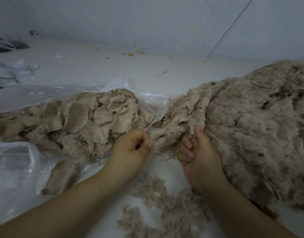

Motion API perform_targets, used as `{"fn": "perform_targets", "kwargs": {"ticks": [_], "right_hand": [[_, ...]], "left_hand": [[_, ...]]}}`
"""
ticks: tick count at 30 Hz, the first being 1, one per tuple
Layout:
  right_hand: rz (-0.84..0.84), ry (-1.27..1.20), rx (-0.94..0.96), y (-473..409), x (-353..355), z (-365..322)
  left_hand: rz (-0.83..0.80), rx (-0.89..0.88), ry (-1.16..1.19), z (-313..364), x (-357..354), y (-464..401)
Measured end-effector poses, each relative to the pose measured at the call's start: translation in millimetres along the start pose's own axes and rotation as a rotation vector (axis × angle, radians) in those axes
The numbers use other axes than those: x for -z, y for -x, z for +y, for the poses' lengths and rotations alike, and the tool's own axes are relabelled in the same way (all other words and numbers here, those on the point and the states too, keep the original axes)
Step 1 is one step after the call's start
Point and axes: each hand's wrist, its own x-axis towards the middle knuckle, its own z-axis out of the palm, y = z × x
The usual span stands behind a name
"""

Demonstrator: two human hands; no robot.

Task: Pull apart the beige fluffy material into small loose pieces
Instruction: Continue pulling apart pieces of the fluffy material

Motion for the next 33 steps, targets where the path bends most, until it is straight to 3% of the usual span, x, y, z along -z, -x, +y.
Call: {"fn": "perform_targets", "kwargs": {"ticks": [4, 8, 13, 16, 21, 26, 30, 33], "right_hand": [[0.008, 0.034, 0.035, 0.0, 0.6, 1.6], [-0.028, 0.078, 0.057, 2.6, -3.0, 3.3], [-0.017, 0.103, 0.046, 3.4, -5.1, 3.3], [0.017, 0.097, 0.067, 1.0, -3.1, 5.3], [0.108, 0.18, 0.112, 2.7, -1.5, 8.1], [0.021, 0.063, 0.057, 0.9, -1.6, 3.4], [0.016, 0.068, 0.053, 2.6, -2.9, 3.5], [-0.009, 0.061, 0.057, 3.7, -4.8, 3.1]], "left_hand": [[-0.026, 0.124, 0.191, -5.1, 2.7, 5.5], [-0.068, 0.152, 0.114, -4.4, -7.9, -1.5], [0.061, 0.118, 0.004, 6.4, -35.1, -3.3], [0.109, 0.172, 0.151, 12.2, -50.6, 17.7], [0.0, 0.231, 0.291, 18.5, -71.6, 56.8], [0.056, 0.394, 0.486, 22.8, -55.1, 13.7], [-0.051, 0.264, 0.372, 24.7, -55.3, 0.3], [-0.01, 0.129, 0.356, 29.4, -58.8, -10.7]]}}
